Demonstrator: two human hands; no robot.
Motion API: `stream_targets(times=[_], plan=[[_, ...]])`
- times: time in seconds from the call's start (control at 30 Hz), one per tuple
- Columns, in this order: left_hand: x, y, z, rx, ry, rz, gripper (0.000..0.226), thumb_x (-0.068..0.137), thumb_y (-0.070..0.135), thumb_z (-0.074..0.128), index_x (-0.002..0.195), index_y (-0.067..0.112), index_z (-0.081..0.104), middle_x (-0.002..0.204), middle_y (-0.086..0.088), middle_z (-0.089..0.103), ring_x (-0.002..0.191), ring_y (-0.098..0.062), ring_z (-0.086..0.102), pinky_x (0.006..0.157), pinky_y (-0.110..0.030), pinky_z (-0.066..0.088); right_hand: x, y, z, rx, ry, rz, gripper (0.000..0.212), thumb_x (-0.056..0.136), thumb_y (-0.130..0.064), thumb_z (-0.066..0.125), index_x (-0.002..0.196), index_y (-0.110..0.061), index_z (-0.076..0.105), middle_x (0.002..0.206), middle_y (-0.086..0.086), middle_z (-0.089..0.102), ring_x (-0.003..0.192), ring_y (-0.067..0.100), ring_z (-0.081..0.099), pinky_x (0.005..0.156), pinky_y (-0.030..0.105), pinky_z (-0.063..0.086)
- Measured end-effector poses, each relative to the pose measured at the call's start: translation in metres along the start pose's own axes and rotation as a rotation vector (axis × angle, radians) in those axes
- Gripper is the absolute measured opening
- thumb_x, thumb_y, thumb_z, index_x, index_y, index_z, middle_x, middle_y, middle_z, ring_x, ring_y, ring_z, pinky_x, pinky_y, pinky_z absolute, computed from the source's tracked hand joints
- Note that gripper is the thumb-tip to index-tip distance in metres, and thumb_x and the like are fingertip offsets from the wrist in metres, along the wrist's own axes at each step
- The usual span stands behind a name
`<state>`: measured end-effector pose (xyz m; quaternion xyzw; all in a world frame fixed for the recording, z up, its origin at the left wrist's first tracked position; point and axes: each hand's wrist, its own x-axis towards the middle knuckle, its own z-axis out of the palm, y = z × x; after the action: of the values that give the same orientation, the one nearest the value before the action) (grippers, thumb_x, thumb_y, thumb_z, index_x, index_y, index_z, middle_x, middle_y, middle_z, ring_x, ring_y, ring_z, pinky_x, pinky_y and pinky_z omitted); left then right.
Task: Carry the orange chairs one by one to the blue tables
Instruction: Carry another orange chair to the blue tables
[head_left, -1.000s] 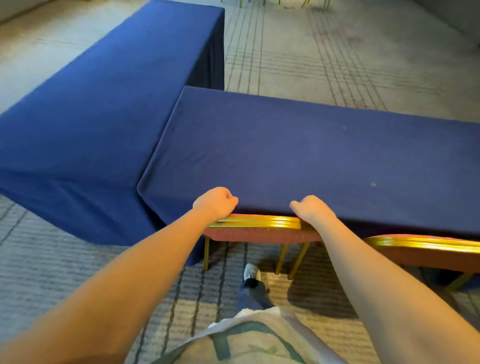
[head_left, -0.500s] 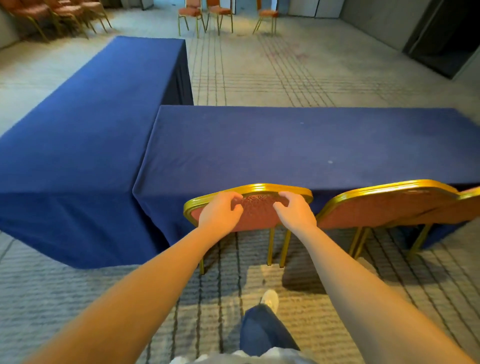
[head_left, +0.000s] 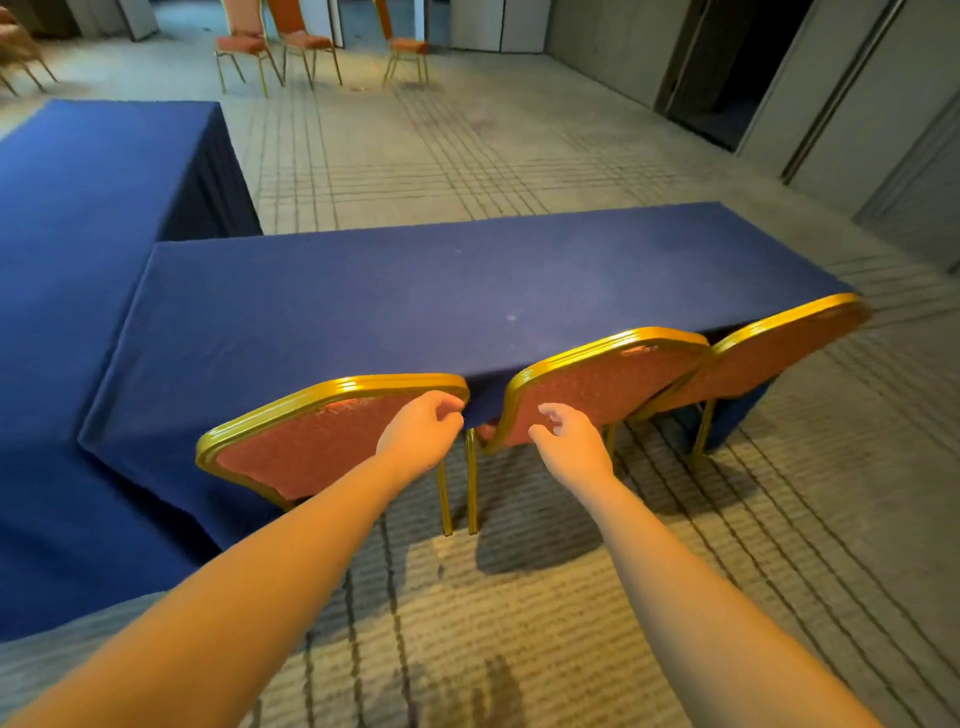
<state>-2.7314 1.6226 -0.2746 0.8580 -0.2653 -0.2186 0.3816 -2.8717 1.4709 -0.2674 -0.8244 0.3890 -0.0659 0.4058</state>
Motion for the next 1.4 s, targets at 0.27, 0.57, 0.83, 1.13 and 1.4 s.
stream_targets(times=[0.27, 0.57, 0.83, 1.13, 1.4], plan=[[0.025, 0.145, 0.153, -0.073, -0.125, 0.154, 0.015, 0.087, 0.033, 0.055, 0.099, 0.041, 0.059, 0.094, 0.007, 0.068, 0.086, -0.016, 0.068, 0.081, -0.040, 0.055, 0.006, 0.123, -0.170, -0.023, 0.131, 0.122, 0.046, 0.097, -0.035, 0.052, 0.141, -0.023, 0.046, 0.147, 0.000, 0.043, 0.123, 0.019, 0.051, 0.098, 0.040, 0.045], [0.045, 0.308, 0.292, -0.075, -0.292, 0.337, 0.021, 0.083, 0.040, 0.053, 0.103, 0.040, 0.058, 0.112, 0.003, 0.066, 0.103, -0.019, 0.064, 0.089, -0.045, 0.053, 0.013, 0.231, -0.337, 0.071, 0.367, 0.174, 0.046, 0.095, -0.027, 0.056, 0.140, -0.017, 0.049, 0.145, 0.006, 0.046, 0.127, 0.022, 0.050, 0.101, 0.036, 0.043], [0.088, 0.458, 0.387, -0.005, -0.389, 0.479, 0.028, 0.091, 0.032, 0.054, 0.118, 0.028, 0.061, 0.118, 0.009, 0.063, 0.097, -0.013, 0.065, 0.088, -0.033, 0.052, 0.054, 0.302, -0.474, 0.150, 0.541, 0.219, 0.046, 0.092, -0.026, 0.060, 0.137, -0.017, 0.051, 0.143, 0.008, 0.046, 0.127, 0.023, 0.048, 0.100, 0.033, 0.039], [0.214, 0.632, 0.490, -0.091, -0.416, 0.597, 0.026, 0.093, 0.027, 0.054, 0.118, 0.023, 0.059, 0.116, 0.000, 0.065, 0.103, -0.018, 0.063, 0.094, -0.042, 0.051, 0.181, 0.358, -0.655, 0.162, 0.612, 0.149, 0.047, 0.091, -0.030, 0.064, 0.136, -0.022, 0.052, 0.142, 0.006, 0.049, 0.123, 0.020, 0.051, 0.096, 0.029, 0.040], [0.332, 0.775, 0.573, -0.187, -0.459, 0.579, 0.028, 0.095, 0.023, 0.053, 0.121, 0.017, 0.059, 0.107, -0.006, 0.069, 0.092, -0.019, 0.066, 0.076, -0.030, 0.051, 0.292, 0.395, -0.802, 0.173, 0.667, 0.122, 0.045, 0.091, -0.034, 0.061, 0.134, -0.027, 0.052, 0.136, -0.001, 0.049, 0.118, 0.015, 0.051, 0.093, 0.028, 0.039]])
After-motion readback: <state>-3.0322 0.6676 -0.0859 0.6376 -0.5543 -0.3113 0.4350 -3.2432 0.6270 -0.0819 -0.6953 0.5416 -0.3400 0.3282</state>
